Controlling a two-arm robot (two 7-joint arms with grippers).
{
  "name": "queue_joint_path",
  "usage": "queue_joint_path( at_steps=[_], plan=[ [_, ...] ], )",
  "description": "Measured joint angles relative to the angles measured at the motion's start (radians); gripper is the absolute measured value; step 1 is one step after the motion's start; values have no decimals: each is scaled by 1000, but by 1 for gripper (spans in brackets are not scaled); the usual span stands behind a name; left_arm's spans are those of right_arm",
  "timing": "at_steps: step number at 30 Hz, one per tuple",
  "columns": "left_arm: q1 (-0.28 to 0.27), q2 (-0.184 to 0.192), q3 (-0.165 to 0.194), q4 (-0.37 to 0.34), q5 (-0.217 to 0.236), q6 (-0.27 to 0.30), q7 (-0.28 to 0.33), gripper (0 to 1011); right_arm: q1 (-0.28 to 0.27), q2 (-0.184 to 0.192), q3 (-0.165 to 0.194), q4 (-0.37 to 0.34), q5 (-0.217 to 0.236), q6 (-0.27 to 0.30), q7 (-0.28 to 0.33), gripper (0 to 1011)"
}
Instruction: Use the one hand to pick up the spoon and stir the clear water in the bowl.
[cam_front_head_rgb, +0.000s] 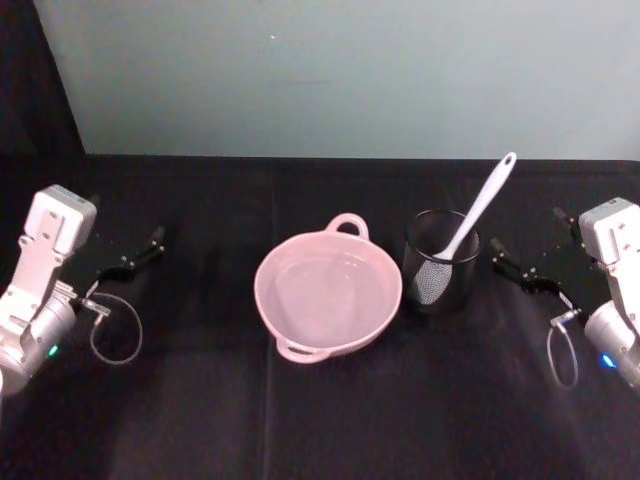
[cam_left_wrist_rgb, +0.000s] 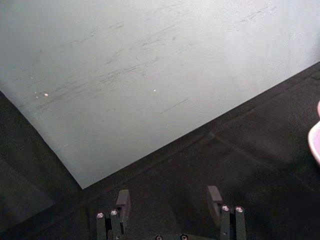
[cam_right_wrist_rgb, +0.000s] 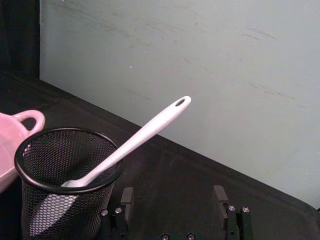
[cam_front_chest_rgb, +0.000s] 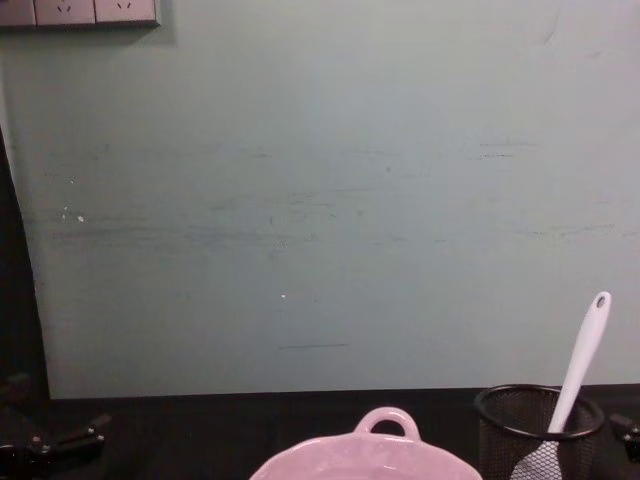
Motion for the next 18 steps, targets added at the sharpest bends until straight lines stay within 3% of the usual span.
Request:
queue_joint_path(
  at_steps=[7, 10, 11, 12, 14, 15, 16, 17, 18],
  plan=[
    [0, 0, 0, 0, 0, 0, 0, 1011, -41, 27, 53, -61, 13, 30, 1, 1002],
    [0, 0, 0, 0, 0, 0, 0, 1011, -72, 47, 97, -104, 71, 47, 32, 1002],
    [0, 0, 0, 0, 0, 0, 0, 1011, -80, 51, 114, -115, 99, 52, 48, 1002],
    [0, 0, 0, 0, 0, 0, 0, 1011, -95, 56, 144, -135, 165, 64, 91, 1002],
    [0, 0, 0, 0, 0, 0, 0, 1011, -110, 60, 177, -154, 245, 85, 142, 1002],
    [0, 0, 0, 0, 0, 0, 0, 1011, -121, 61, 209, -172, 321, 113, 187, 1002],
    [0, 0, 0, 0, 0, 0, 0, 1011, -121, 61, 209, -172, 321, 113, 187, 1002],
    [0, 0, 0, 0, 0, 0, 0, 1011, -129, 60, 240, -186, 394, 152, 228, 1002],
    [0, 0, 0, 0, 0, 0, 0, 1011, -131, 59, 254, -192, 428, 173, 248, 1002]
  ],
)
